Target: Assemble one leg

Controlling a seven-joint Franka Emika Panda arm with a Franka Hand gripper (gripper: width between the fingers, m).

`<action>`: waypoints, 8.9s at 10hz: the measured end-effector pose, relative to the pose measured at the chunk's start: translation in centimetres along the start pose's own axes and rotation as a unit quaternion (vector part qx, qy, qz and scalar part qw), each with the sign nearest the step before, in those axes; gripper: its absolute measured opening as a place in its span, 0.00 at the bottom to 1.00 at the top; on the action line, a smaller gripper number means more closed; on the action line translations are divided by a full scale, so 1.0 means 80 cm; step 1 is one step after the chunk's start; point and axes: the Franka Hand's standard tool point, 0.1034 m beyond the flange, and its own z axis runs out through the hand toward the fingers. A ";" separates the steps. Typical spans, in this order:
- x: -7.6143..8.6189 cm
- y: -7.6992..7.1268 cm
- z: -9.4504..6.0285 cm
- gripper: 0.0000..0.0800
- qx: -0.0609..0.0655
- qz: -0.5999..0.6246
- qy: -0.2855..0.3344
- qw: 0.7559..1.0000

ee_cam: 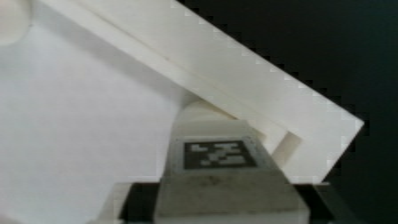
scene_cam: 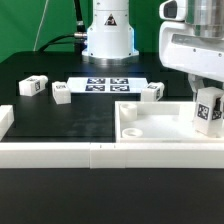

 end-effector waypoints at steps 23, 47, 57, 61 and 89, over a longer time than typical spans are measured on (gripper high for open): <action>0.010 -0.002 -0.004 0.36 -0.023 -0.646 0.011 0.763; 0.008 -0.004 -0.006 0.81 -0.003 -0.336 0.012 0.942; 0.010 -0.008 -0.009 0.36 -0.015 -0.583 0.024 0.812; 0.011 -0.008 -0.008 0.36 -0.007 -0.528 0.023 0.849; 0.009 -0.004 -0.004 0.81 0.022 -0.007 -0.003 1.000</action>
Offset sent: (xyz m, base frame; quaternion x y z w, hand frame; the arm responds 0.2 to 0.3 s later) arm 0.0000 0.0000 0.0000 0.0000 0.0000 -0.0799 0.9968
